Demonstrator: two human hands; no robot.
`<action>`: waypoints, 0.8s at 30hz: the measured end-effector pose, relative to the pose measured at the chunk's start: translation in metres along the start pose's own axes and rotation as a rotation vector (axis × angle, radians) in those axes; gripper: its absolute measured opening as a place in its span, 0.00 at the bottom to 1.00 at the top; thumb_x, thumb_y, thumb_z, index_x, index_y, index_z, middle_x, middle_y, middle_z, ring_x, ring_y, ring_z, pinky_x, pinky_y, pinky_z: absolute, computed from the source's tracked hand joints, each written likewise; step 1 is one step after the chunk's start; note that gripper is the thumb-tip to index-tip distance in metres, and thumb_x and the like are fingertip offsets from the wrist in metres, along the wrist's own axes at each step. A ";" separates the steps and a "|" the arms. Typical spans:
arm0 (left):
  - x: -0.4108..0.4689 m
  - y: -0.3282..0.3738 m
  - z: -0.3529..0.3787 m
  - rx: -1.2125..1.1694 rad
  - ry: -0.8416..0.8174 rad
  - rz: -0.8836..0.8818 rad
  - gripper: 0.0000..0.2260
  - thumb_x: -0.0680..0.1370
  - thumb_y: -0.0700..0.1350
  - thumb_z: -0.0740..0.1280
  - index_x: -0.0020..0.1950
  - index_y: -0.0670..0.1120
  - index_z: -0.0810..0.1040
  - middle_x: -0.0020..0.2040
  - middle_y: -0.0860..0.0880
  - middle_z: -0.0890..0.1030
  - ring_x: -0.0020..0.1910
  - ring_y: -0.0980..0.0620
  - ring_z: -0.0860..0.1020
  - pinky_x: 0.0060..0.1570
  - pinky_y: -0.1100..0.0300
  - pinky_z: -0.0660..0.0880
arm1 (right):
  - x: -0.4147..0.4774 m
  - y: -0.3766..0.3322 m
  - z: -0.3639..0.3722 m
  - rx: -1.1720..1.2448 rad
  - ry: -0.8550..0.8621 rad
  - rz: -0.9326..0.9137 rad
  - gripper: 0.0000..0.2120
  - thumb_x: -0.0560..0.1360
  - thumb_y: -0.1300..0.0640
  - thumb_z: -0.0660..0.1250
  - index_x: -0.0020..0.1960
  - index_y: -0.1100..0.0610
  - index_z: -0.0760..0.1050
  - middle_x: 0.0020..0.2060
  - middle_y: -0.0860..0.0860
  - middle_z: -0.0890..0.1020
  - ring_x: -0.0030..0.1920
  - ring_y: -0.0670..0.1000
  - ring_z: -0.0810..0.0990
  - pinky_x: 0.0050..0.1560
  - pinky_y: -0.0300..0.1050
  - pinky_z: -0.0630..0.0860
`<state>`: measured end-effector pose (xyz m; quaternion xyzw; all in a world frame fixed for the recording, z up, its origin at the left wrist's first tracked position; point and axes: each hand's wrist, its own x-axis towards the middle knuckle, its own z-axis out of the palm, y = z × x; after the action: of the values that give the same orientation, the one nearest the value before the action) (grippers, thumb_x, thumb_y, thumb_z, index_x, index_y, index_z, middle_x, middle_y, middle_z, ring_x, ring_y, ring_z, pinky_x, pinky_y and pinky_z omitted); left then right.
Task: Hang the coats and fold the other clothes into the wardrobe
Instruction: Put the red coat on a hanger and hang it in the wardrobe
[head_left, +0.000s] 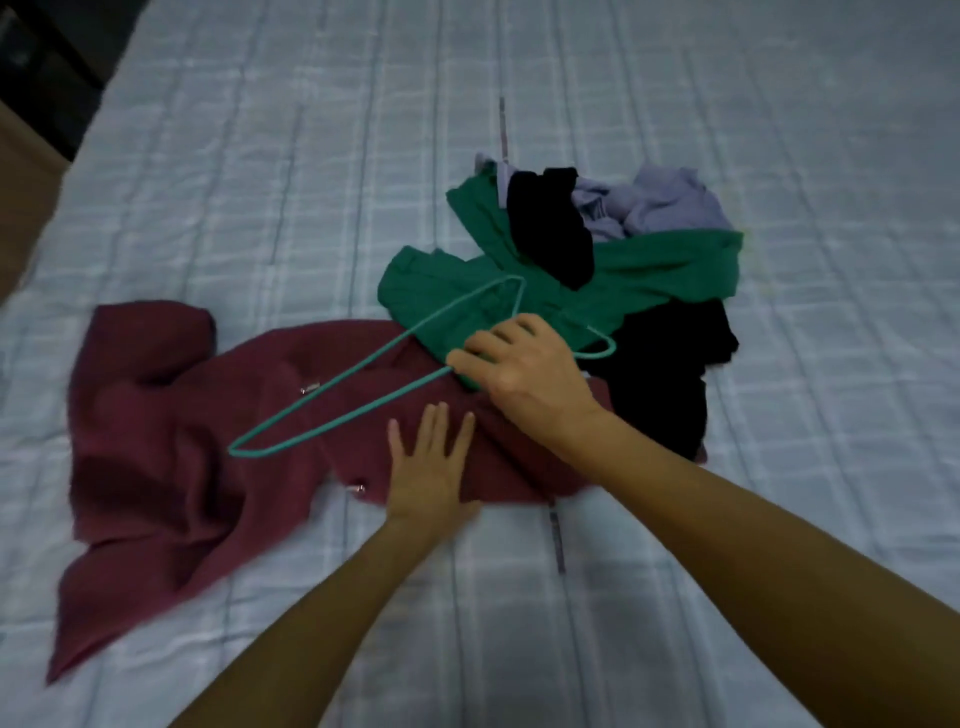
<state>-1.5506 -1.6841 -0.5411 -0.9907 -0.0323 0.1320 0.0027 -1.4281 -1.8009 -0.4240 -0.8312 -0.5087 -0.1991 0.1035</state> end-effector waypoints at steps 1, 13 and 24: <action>-0.002 -0.007 0.007 0.090 -0.010 -0.016 0.40 0.65 0.55 0.73 0.74 0.46 0.63 0.70 0.39 0.69 0.70 0.41 0.67 0.68 0.37 0.53 | -0.010 -0.002 -0.007 -0.008 0.020 0.014 0.08 0.72 0.61 0.67 0.49 0.55 0.81 0.39 0.53 0.81 0.35 0.55 0.78 0.42 0.48 0.72; -0.106 0.021 -0.045 -0.151 -0.333 0.212 0.13 0.78 0.44 0.60 0.60 0.43 0.75 0.55 0.39 0.80 0.53 0.40 0.78 0.50 0.50 0.74 | -0.095 -0.075 -0.077 -0.024 -0.113 0.351 0.11 0.71 0.58 0.62 0.47 0.53 0.82 0.35 0.52 0.80 0.31 0.57 0.77 0.35 0.45 0.71; -0.230 0.051 -0.020 -0.215 -0.278 0.295 0.13 0.80 0.51 0.57 0.59 0.49 0.75 0.55 0.45 0.81 0.53 0.42 0.78 0.52 0.52 0.72 | -0.107 -0.129 -0.119 0.047 -0.279 0.359 0.05 0.68 0.61 0.73 0.42 0.54 0.82 0.31 0.55 0.78 0.30 0.58 0.77 0.36 0.45 0.69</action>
<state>-1.7635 -1.7499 -0.4619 -0.9515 0.0991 0.2622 -0.1268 -1.6127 -1.8723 -0.3678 -0.9252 -0.3666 -0.0488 0.0855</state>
